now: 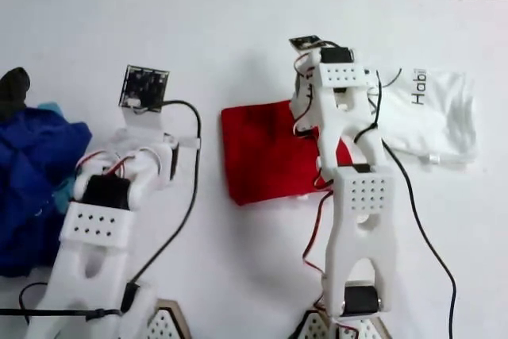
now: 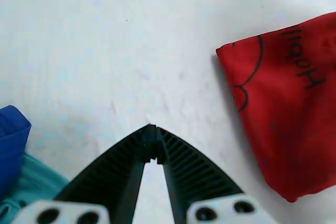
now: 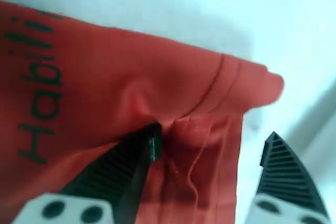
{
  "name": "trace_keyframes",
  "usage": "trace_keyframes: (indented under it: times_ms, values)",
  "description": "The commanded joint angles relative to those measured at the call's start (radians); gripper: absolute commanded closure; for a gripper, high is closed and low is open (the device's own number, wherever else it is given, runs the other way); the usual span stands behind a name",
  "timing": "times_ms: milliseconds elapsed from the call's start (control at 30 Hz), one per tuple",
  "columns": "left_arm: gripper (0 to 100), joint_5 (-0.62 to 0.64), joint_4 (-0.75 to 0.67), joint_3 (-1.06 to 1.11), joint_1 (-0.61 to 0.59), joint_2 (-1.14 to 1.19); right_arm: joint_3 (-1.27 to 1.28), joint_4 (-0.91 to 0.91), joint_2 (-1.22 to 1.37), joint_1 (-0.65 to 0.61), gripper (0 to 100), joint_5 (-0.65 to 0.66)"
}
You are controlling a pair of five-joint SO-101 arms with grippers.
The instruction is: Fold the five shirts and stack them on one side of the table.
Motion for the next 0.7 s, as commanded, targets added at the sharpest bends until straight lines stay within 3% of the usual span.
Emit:
trace_keyframes:
  times_ms: [0, 233, 433, 667]
  values:
    - [97, -0.006, 0.003, -0.005, -0.008, -0.026, -0.015, -0.022, 0.056, -0.012, 69.3, 0.006]
    - [97, -0.006, 0.003, -0.005, -0.008, -0.026, -0.017, 0.042, 0.076, -0.088, 69.6, 0.014]
    - [97, -0.006, 0.005, -0.005, -0.009, -0.032, -0.017, 0.064, 0.076, -0.130, 84.1, 0.017]
    - [97, -0.006, 0.005, -0.005, -0.032, -0.032, -0.032, 0.087, 0.065, -0.133, 84.7, 0.017]
